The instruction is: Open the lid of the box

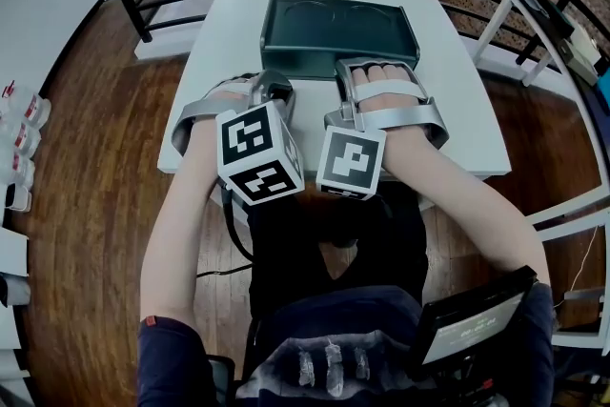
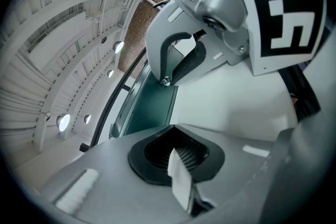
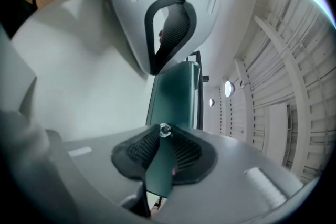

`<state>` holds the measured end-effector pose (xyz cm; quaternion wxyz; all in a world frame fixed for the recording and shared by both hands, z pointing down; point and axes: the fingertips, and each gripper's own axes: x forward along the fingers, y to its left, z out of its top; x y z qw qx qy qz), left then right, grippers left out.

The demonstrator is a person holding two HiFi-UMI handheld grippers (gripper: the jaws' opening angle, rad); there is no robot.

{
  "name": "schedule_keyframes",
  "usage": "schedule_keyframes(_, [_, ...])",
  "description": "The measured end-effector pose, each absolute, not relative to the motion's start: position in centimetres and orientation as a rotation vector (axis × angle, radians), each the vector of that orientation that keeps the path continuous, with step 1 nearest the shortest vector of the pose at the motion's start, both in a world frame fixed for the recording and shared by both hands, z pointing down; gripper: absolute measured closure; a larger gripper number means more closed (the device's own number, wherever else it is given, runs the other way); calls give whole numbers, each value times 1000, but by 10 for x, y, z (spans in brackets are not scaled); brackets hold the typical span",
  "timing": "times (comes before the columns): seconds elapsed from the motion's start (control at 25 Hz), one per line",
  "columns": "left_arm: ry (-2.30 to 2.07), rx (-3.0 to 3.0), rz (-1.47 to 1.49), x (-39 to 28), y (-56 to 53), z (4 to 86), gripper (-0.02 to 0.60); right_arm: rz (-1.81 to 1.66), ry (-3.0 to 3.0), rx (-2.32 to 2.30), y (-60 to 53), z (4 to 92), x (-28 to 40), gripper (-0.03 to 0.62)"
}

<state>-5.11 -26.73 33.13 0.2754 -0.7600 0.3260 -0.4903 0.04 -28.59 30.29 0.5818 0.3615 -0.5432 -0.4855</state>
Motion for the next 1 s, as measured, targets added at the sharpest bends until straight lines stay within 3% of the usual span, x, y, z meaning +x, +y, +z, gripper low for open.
schedule_keyframes(1.0, [1128,-2023,-1427,-127,-224,318,564,-1078,-1430,761,-197,304,-2,525])
